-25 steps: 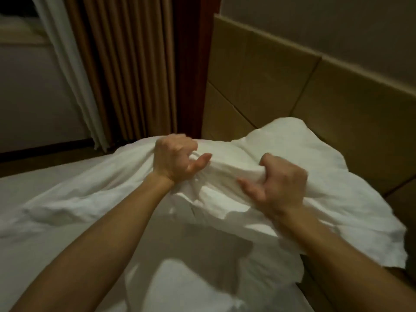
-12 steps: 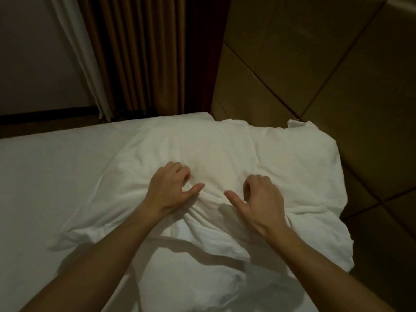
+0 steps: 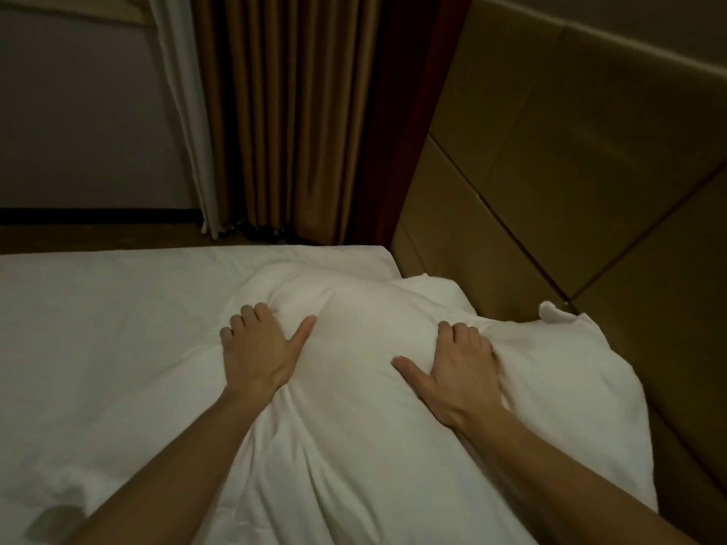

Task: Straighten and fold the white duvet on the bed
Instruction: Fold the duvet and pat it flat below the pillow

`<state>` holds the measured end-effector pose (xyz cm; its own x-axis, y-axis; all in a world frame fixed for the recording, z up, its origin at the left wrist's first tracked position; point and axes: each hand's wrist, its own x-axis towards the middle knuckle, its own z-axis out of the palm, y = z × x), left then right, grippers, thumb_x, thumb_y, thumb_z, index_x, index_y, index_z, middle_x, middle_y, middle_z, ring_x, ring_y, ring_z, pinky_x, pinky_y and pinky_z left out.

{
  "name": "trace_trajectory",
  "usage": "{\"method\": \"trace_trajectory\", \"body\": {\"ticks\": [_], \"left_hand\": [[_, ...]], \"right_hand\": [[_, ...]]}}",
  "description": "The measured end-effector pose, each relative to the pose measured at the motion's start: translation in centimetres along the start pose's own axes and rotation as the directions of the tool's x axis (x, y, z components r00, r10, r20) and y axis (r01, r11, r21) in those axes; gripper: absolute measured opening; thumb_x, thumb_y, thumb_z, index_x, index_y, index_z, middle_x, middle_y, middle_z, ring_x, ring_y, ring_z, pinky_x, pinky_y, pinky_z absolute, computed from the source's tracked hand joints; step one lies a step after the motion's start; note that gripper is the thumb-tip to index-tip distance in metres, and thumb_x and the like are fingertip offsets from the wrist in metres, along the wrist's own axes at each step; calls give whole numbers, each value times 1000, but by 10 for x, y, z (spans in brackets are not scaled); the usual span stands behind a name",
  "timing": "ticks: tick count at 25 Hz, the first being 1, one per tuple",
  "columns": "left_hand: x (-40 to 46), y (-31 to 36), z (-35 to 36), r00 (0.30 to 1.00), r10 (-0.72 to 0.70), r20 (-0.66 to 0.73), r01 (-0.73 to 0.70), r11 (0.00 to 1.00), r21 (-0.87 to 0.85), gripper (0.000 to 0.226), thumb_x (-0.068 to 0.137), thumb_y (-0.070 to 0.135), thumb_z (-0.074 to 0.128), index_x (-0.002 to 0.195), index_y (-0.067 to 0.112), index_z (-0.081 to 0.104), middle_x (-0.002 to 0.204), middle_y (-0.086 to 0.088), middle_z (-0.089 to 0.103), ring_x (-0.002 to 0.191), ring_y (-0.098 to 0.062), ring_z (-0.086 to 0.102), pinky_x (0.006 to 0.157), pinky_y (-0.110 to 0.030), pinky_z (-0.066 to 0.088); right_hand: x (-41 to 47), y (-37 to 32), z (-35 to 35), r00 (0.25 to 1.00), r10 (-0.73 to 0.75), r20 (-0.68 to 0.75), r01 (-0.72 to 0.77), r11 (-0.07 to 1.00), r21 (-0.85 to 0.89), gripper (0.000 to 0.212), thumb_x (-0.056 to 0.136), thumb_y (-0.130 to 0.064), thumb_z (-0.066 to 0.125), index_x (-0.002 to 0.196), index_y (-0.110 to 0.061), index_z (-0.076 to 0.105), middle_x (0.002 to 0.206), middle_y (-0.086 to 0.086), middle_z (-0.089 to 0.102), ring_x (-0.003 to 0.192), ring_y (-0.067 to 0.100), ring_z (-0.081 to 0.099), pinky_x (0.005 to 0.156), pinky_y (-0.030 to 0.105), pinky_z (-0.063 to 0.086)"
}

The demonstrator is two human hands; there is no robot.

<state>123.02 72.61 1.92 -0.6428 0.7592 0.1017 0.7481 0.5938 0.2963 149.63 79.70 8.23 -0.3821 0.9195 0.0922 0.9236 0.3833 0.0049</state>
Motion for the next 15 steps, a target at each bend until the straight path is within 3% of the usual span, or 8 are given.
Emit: {"method": "trace_trajectory", "body": {"ticks": [2,4,7,10,13,15], "left_hand": [[0,4,12,992,127,-3,-127,991,-37,81,86,83,19,93,13,59,87,-7,65,74,-24,60,71,-37,50],[10,3,8,971,234,-39,-235,972,-25,84,87,83,14,73,16,61,65,-6,64,55,-23,58,54,-31,46],[39,15,-25,946,309,-101,-313,949,-26,76,88,80,21,52,19,47,52,-4,53,48,-24,51,52,-30,39],[68,56,-64,901,415,-128,-419,908,-6,67,84,79,23,55,22,43,54,3,43,55,-21,47,57,-32,33],[89,122,-85,847,520,-108,-518,854,49,62,87,78,30,71,22,51,68,2,50,65,-20,48,61,-33,33],[75,174,-74,809,588,-4,-586,806,-80,53,90,72,41,84,21,52,83,1,57,77,-20,53,68,-35,37]], "right_hand": [[-1,0,11,999,18,42,-18,1000,-5,96,69,-98,1,96,-19,48,93,1,60,84,21,55,82,38,43],[0,2,9,995,30,98,-32,999,26,94,66,-99,3,93,-20,45,89,0,65,79,20,62,71,35,43],[5,6,-19,996,32,84,-37,998,60,99,59,-100,0,95,-20,47,85,1,64,74,20,57,69,33,37],[-3,17,-65,991,120,63,-127,983,133,118,50,-103,-9,98,-17,55,83,0,60,71,18,55,68,35,43],[-31,39,-86,970,235,61,-241,959,146,127,54,-100,-6,121,-13,56,91,-2,58,74,13,54,69,33,43],[-57,53,-76,938,340,73,-348,925,154,130,56,-100,-7,134,-13,48,107,2,64,88,19,61,80,36,50]]}}
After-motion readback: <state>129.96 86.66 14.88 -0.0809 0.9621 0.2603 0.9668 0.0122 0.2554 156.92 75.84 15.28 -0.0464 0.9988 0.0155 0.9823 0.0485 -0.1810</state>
